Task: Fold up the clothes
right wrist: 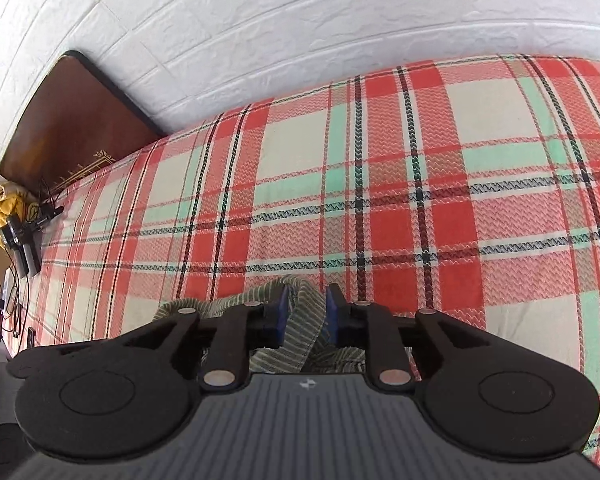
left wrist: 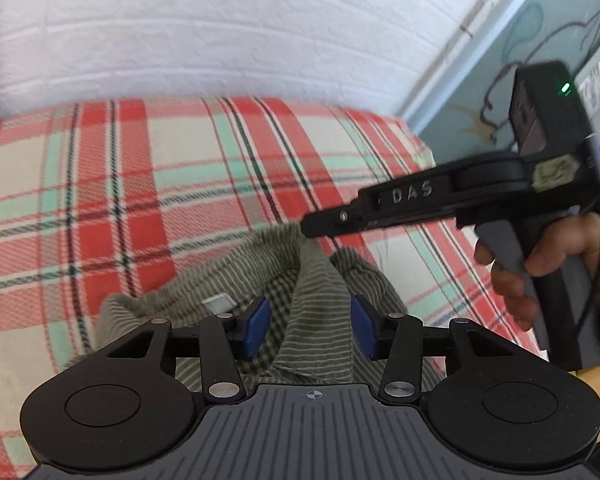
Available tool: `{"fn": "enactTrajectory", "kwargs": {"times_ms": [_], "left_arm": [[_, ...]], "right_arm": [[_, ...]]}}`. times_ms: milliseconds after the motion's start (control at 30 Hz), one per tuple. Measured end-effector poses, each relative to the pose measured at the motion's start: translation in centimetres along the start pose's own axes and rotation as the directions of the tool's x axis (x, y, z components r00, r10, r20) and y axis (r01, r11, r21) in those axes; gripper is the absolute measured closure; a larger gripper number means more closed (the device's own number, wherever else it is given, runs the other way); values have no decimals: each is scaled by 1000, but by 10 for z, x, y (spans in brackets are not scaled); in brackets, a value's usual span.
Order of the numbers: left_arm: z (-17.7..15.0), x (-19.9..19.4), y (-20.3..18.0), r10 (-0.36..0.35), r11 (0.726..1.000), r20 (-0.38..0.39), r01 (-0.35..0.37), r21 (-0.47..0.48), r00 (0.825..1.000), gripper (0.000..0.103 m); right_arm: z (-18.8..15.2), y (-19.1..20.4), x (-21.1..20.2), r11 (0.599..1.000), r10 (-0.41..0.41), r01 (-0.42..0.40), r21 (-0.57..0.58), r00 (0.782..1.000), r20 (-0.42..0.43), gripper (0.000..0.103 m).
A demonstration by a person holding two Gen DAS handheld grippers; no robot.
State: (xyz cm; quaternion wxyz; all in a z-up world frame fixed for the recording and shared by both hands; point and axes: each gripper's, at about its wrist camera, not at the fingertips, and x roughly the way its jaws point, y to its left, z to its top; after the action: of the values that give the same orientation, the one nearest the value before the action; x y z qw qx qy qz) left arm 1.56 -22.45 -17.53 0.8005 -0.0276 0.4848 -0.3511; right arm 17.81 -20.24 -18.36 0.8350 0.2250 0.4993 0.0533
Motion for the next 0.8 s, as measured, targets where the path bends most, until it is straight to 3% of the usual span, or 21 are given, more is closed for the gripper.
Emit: {"fn": "enactTrajectory", "kwargs": {"times_ms": [200,267,300,333,433,567,600,700,800], "left_arm": [[-3,18,0,4,1000,-56,-5,-16,998,47],[-4,18,-2,-1,1000,-59,1,-4,998,90],[-4,18,-4,-1,1000,-56,1,8,998,99],[-6,13,-8,11,999,-23,-10,33,1000,101],[-13,0,-14,35,997,53,-39,68,998,102],[-18,6,-12,57,996,30,-59,64,998,97],[-18,4,-10,49,998,30,-50,41,998,76],[-13,-14,-2,31,999,70,-29,-19,997,63],[-3,-44,14,36,998,130,-30,-46,991,46]], "right_arm": [[2,3,15,1000,-23,22,-20,999,-44,76],[3,3,22,999,-25,23,-26,997,-71,76],[3,3,26,999,-23,20,-30,996,-88,90],[3,3,28,999,-20,17,-31,995,-98,96],[4,2,27,1000,-4,4,-5,998,-65,97],[3,5,35,1000,-13,11,-22,996,-83,97],[3,5,34,1000,-7,5,-25,996,-85,96],[5,5,27,999,1,-5,-49,997,-83,88],[10,5,15,995,0,-6,-97,998,-62,72]]}}
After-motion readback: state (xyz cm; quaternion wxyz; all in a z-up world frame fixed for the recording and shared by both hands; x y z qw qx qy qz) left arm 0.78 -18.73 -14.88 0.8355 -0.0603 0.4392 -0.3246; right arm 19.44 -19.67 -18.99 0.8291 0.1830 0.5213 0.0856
